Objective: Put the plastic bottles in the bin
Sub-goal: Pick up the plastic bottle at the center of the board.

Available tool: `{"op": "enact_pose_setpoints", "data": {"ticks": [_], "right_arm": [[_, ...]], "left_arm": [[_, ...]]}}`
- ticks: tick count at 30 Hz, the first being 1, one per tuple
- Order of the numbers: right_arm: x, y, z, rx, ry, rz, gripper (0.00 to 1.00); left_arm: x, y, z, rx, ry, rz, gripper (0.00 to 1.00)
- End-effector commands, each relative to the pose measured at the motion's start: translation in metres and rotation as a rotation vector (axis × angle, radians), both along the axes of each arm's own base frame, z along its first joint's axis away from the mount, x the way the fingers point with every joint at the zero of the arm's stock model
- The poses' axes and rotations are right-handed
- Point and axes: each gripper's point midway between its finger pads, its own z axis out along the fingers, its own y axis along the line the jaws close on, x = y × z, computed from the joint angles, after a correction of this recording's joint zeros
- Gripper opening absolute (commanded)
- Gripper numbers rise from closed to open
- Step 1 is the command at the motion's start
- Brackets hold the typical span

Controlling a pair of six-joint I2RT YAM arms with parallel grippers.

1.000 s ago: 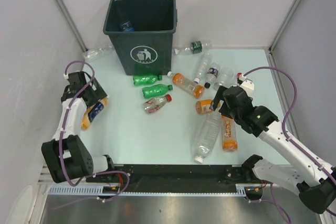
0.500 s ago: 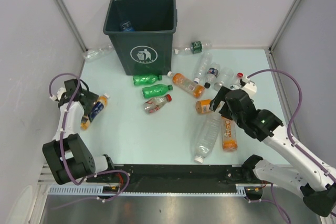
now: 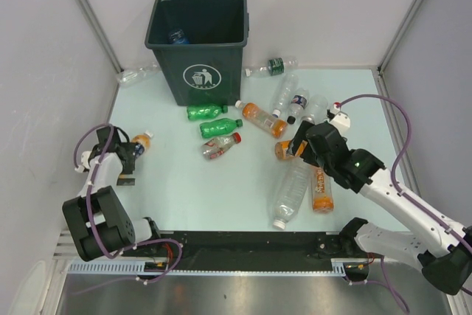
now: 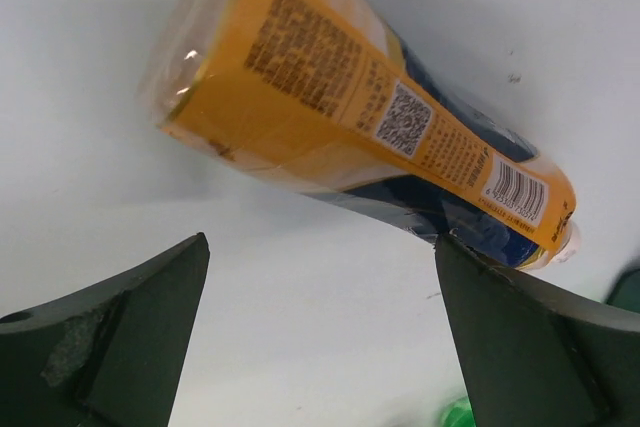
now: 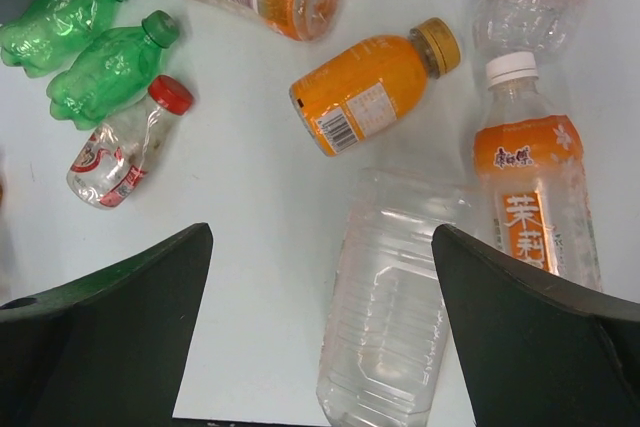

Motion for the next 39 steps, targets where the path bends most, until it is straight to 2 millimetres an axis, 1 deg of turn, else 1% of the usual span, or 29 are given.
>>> {"op": "enact_pose_setpoints", "data": {"ticks": [1, 4, 6, 8, 10, 11, 14, 16, 19, 20, 21, 22, 24, 25, 27, 30, 31, 32, 34, 37, 39], "right_arm": [[0.014, 0.014, 0.01, 0.038, -0.055, 0.015, 0.97], [0.02, 0.025, 0.011, 0.052, -0.058, 0.036, 0.96], [0.023, 0.029, 0.009, 0.044, -0.045, 0.044, 0.96], [0.026, 0.031, 0.011, 0.039, -0.047, 0.05, 0.96], [0.028, 0.034, 0.009, 0.033, -0.039, 0.053, 0.96], [0.029, 0.034, 0.009, 0.033, -0.04, 0.054, 0.96], [0.03, 0.036, 0.003, 0.023, -0.025, 0.057, 0.96], [0.03, 0.036, 0.0, 0.012, -0.017, 0.061, 0.96], [0.032, 0.037, -0.003, 0.009, -0.012, 0.06, 0.96], [0.033, 0.039, -0.002, 0.014, -0.015, 0.062, 0.95], [0.034, 0.039, -0.004, 0.012, -0.012, 0.064, 0.96], [0.034, 0.04, -0.003, 0.012, -0.013, 0.067, 0.96], [0.035, 0.04, -0.004, 0.014, -0.012, 0.068, 0.96], [0.036, 0.04, -0.004, 0.014, -0.014, 0.069, 0.96], [0.036, 0.04, -0.004, 0.011, -0.013, 0.07, 0.96], [0.037, 0.038, -0.004, 0.009, -0.012, 0.069, 0.96], [0.037, 0.036, -0.004, 0.005, -0.009, 0.069, 0.96], [0.037, 0.035, -0.004, 0.003, -0.01, 0.068, 0.96], [0.039, 0.033, -0.005, 0.001, -0.006, 0.062, 0.96], [0.04, 0.031, -0.007, 0.001, -0.001, 0.057, 0.96], [0.041, 0.032, -0.009, -0.002, 0.005, 0.057, 0.96]], "left_arm": [[0.018, 0.023, 0.008, 0.011, -0.154, 0.167, 1.0], [0.022, 0.025, 0.007, 0.014, -0.163, 0.163, 1.0], [0.024, 0.024, 0.008, 0.015, -0.163, 0.144, 1.0], [0.023, 0.022, 0.01, 0.011, -0.163, 0.135, 1.0], [0.022, 0.023, 0.013, 0.024, -0.175, 0.128, 1.0], [0.024, 0.024, 0.018, 0.036, -0.194, 0.122, 1.0], [0.025, 0.034, 0.041, 0.109, -0.25, 0.131, 1.0], [0.025, 0.042, 0.06, 0.165, -0.284, 0.146, 1.0], [0.026, 0.049, 0.073, 0.202, -0.297, 0.158, 1.0], [0.025, 0.051, 0.073, 0.204, -0.287, 0.171, 1.0], [0.023, 0.05, 0.067, 0.192, -0.254, 0.173, 1.0], [0.025, 0.051, 0.067, 0.186, -0.244, 0.175, 1.0], [0.026, 0.047, 0.06, 0.146, -0.23, 0.192, 1.0], [0.025, 0.045, 0.05, 0.12, -0.203, 0.203, 1.0], [0.03, 0.041, 0.044, 0.08, -0.217, 0.219, 1.0], [0.039, 0.045, 0.04, 0.071, -0.253, 0.249, 1.0], [0.044, 0.046, 0.042, 0.07, -0.274, 0.256, 1.0], [0.045, 0.048, 0.037, 0.064, -0.263, 0.266, 1.0], [0.049, 0.053, 0.037, 0.078, -0.27, 0.28, 1.0], [0.049, 0.058, 0.031, 0.08, -0.255, 0.315, 1.0], [0.05, 0.058, 0.023, 0.073, -0.252, 0.328, 1.0]]}}
